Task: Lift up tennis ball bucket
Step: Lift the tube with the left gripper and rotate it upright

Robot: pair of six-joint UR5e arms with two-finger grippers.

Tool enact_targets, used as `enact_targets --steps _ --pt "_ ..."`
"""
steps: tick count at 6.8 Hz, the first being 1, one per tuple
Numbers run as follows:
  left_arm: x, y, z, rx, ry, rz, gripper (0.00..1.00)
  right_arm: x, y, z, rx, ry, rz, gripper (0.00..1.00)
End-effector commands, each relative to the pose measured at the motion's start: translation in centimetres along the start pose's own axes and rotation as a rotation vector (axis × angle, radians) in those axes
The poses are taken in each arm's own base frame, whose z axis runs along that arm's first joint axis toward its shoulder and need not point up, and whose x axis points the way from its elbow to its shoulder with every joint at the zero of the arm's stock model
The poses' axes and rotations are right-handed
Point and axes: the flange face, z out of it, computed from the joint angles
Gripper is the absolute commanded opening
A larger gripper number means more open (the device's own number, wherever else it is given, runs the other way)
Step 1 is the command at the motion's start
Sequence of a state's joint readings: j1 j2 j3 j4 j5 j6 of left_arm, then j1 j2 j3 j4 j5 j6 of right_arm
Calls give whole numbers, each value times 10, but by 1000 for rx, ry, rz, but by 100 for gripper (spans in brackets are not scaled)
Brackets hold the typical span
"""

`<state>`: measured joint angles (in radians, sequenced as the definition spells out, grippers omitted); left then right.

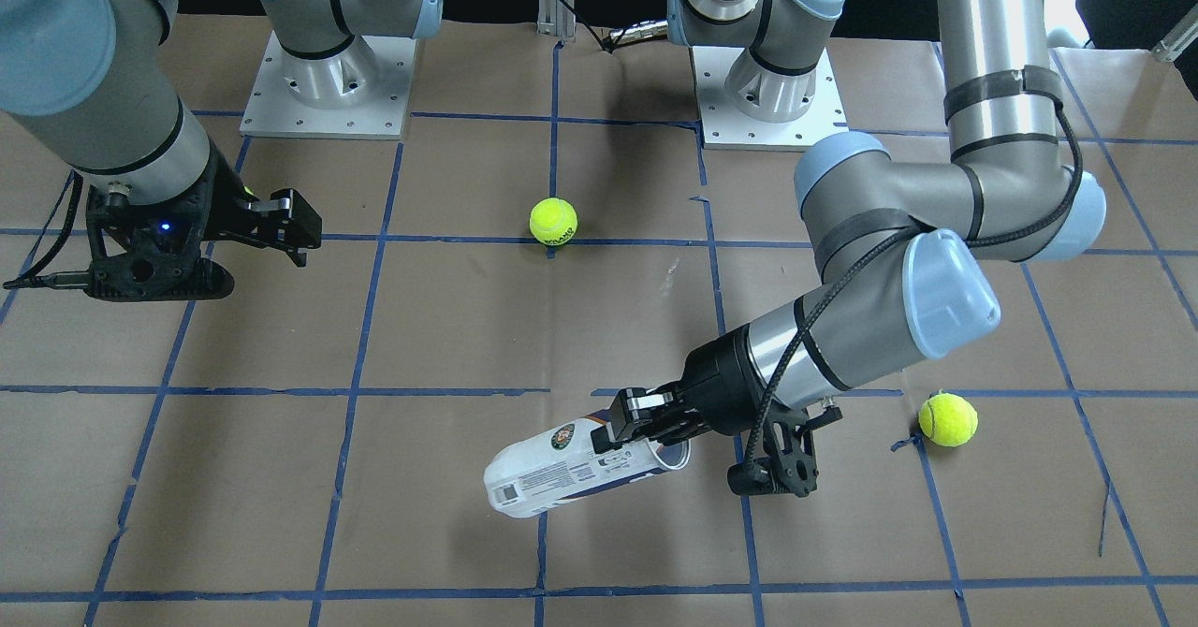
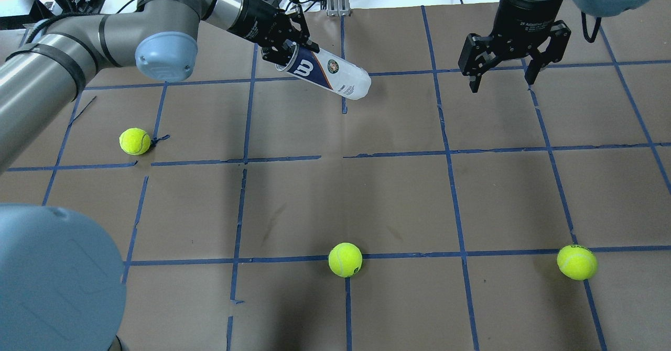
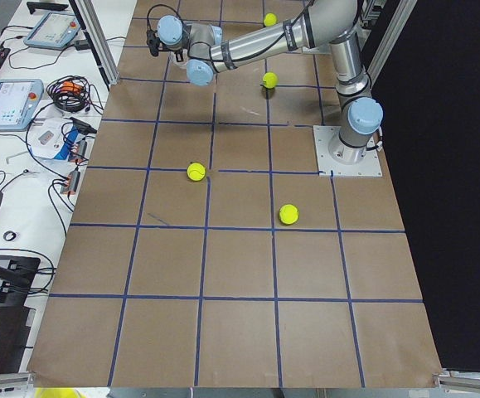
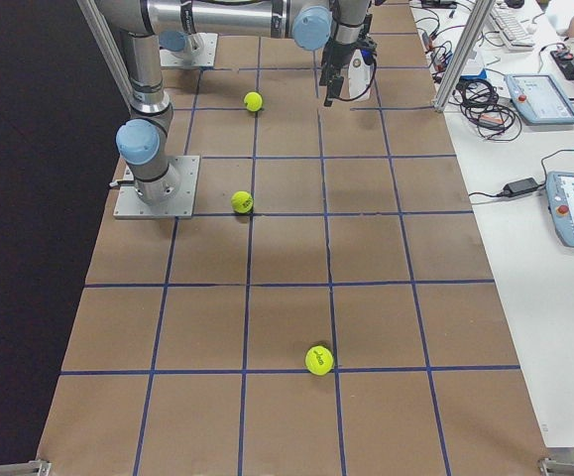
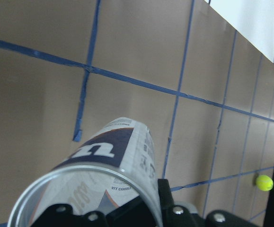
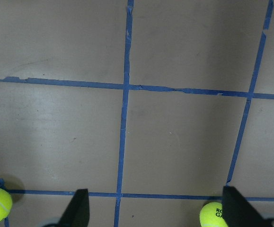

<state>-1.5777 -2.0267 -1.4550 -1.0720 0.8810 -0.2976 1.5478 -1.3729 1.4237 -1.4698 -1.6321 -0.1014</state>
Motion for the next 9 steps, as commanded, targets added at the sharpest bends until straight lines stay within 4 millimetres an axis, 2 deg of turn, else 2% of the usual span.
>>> enact_targets --steps 1,3,4,5,6,7,8,9 --pt "6 8 -28 89 -231 41 0 0 0 1 -2 0 0 100" --pt "26 15 -26 108 -609 267 0 0 0 0 1 0 -1 100" --pt "38 9 -36 74 -731 383 0 0 0 1 -2 0 -1 100" --pt "42 4 -32 63 -764 427 0 0 0 2 -5 0 -2 100" --pt "40 2 -12 46 -760 436 0 0 0 2 -5 1 -2 100" --pt "45 4 22 12 -762 477 0 0 0 2 -5 1 -3 100" --pt "44 2 42 14 -761 493 0 0 0 2 -5 1 -5 100" --pt "39 0 48 4 -763 490 0 0 0 2 -5 0 -5 100"
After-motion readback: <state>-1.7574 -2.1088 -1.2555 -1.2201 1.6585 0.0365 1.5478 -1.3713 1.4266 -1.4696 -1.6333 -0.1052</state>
